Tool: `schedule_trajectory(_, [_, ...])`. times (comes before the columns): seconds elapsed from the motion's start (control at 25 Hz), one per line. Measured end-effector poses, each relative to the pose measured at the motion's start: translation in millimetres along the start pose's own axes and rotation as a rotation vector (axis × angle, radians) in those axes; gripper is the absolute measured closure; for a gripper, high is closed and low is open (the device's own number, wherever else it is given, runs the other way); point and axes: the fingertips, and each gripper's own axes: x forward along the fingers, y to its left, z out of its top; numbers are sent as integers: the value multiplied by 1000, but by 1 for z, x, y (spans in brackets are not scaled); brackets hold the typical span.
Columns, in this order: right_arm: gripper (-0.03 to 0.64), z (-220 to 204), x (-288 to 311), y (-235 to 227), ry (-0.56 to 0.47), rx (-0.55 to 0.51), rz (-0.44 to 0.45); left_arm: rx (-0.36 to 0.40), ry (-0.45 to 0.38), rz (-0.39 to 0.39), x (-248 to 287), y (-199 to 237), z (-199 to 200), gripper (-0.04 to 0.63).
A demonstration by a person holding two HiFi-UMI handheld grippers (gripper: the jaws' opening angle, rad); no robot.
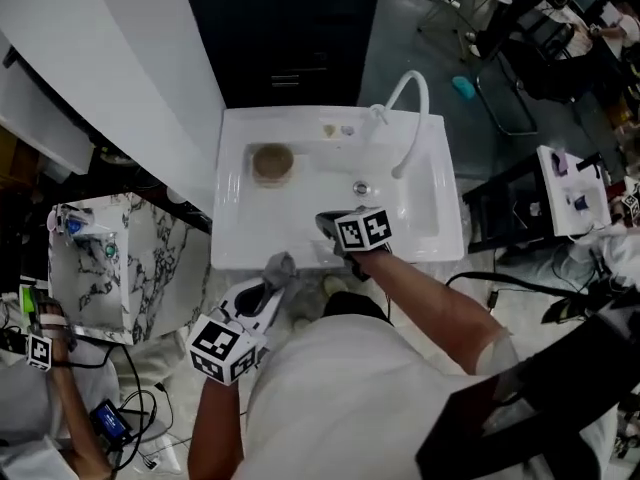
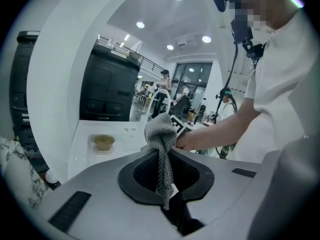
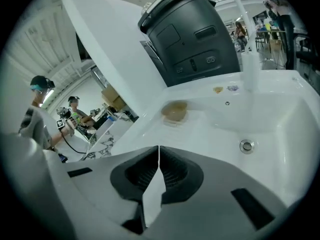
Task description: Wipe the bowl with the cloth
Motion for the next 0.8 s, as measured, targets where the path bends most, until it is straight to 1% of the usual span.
schedule_trajectory(0.08, [597,-13,-17,11,-11,-29,-3,-1,-4,-11,-3,-6,-4,560])
schedule_trajectory(0.24, [597,-34,-51,36,-42,-101,2,-27,-26,-37,-10,-18,-10,560])
schedule_trajectory(0.48, [598,-58,-92,71,-65,-230,-13,-18,-21,-25,-16,-26,-21,560])
schedule_trajectory(0.6, [598,-66,-109,87,-76,-253,-10,-26,-17,-8,-18,-28,-25,560])
schedule_trajectory(0.8, [598,-78,-127,109,-92,-296,-10,-24,-21,-16,-21,-36,-33,560])
